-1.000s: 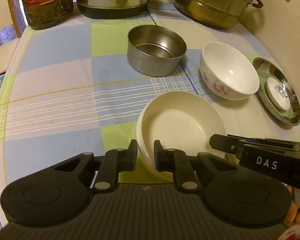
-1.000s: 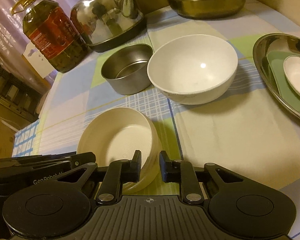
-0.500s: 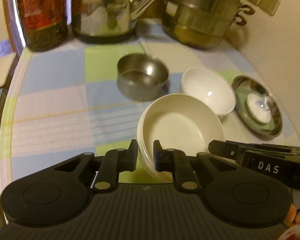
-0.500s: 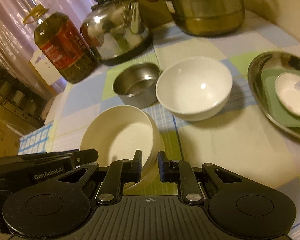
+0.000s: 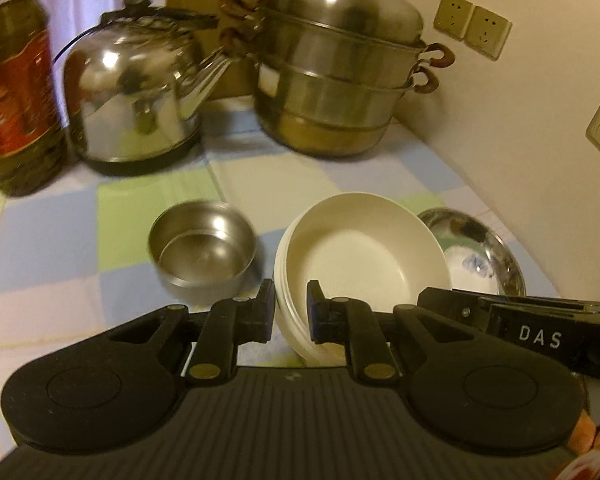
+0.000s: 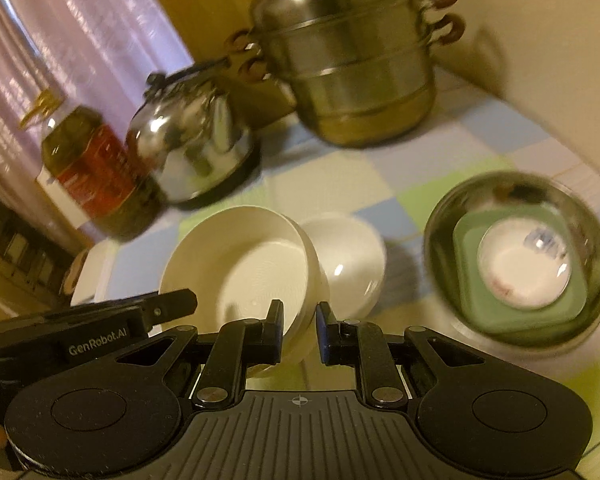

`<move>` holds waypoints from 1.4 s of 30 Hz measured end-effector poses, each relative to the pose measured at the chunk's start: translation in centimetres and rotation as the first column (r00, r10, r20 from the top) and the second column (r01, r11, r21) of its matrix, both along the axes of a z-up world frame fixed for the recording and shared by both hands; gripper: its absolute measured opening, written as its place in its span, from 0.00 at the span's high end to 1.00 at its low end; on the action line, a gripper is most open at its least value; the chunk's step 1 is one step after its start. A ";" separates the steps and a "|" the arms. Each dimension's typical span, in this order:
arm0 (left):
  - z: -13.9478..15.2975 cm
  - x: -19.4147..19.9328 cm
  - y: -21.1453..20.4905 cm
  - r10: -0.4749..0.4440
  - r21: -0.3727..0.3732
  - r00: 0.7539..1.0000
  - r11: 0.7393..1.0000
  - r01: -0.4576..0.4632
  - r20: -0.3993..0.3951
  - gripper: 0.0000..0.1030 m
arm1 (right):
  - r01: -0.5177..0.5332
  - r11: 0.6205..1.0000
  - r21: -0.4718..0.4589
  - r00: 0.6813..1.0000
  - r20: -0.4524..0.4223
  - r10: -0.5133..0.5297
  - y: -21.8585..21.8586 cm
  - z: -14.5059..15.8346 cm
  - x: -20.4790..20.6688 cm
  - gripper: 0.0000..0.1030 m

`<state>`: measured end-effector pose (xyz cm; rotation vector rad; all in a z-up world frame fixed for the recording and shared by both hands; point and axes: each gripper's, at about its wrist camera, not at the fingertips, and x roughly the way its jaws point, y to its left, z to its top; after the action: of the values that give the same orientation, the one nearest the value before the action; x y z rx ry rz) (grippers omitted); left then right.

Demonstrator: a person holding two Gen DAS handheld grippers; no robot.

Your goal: Organize plates and bowls

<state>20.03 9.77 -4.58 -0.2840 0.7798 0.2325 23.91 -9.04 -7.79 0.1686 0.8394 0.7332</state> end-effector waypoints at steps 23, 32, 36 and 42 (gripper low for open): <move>-3.2 5.7 0.8 -0.010 -0.029 0.998 1.000 0.009 -0.055 0.86 | 0.050 0.998 -0.038 0.996 -0.077 -0.053 0.7 -3.0 5.8 0.83; -4.0 5.9 1.4 -0.009 -0.043 0.997 0.999 0.005 -0.083 0.86 | 0.041 0.998 -0.045 0.995 -0.091 -0.045 1.1 -3.5 6.1 0.83; -4.3 6.0 1.5 -0.007 -0.048 0.996 0.999 0.002 -0.093 0.86 | 0.044 0.998 -0.048 0.994 -0.101 -0.049 1.3 -3.8 6.3 0.83; -4.4 6.1 1.6 -0.002 -0.058 0.995 0.998 -0.003 -0.097 0.86 | 0.051 0.998 -0.041 0.992 -0.114 -0.055 1.2 -4.0 6.5 0.83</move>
<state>26.10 11.39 -8.94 -0.3295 0.8837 0.2257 30.44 -7.84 -11.81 0.2004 0.9550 0.6620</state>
